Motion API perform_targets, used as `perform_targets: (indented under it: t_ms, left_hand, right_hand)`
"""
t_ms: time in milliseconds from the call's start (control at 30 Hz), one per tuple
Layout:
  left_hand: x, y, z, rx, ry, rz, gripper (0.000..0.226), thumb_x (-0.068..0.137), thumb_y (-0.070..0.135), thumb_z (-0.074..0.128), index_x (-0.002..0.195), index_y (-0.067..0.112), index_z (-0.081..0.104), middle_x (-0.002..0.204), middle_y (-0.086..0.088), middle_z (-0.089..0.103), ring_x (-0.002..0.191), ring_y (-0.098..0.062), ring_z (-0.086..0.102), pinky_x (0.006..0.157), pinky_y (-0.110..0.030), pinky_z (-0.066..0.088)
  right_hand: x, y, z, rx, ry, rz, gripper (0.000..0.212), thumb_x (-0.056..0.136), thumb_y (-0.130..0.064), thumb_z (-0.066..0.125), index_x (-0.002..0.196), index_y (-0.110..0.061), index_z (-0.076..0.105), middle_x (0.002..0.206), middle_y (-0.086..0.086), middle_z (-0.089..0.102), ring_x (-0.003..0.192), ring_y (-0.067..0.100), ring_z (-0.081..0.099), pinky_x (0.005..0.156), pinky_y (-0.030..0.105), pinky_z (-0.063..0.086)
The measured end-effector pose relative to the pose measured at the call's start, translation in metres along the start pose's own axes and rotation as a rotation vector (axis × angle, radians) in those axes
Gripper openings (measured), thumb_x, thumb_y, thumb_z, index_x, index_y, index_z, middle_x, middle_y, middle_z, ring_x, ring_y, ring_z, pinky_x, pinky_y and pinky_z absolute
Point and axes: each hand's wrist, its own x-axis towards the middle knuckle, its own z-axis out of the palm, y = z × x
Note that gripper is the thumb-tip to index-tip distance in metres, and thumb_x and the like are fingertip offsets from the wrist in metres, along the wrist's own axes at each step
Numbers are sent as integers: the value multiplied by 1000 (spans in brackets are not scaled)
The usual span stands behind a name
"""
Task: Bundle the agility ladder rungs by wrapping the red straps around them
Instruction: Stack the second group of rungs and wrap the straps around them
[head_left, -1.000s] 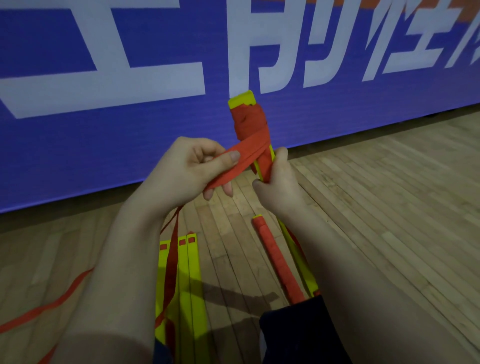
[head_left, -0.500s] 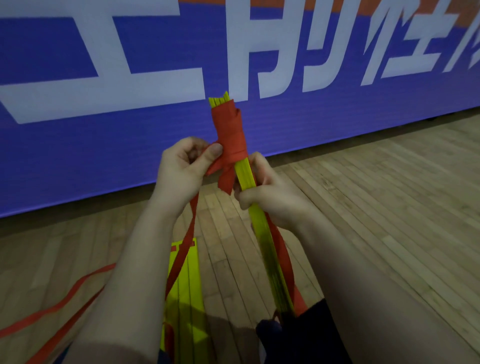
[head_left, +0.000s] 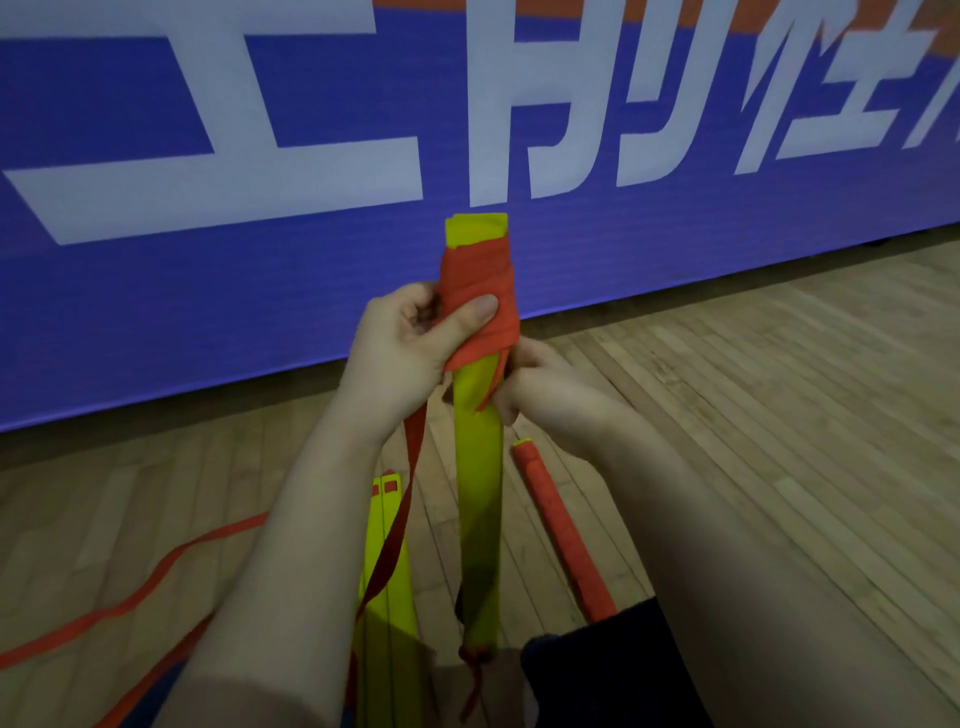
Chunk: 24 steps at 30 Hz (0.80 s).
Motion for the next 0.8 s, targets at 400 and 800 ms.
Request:
perform_targets:
  t_ms: [400,800]
  left_hand:
    - [3,1,18,170,382,79,20,83,36,72,85,17,68,71,8,68,63,-2,62,58,-18,47]
    - [0,13,-34,258,-284,-196,26,68,32,73,86,12,73,73,-4,74,59,-8,66,56,-19,51]
  right_hand:
    - [22,50,45,-363,452,-346,76,71,-14,78,135,-9,36,127,5,49,120,23,52,99,42,46]
    - [25,44,16,-516,588,-382,55,72,6,58,126,3,46,114,11,43,112,31,48,91,27,37]
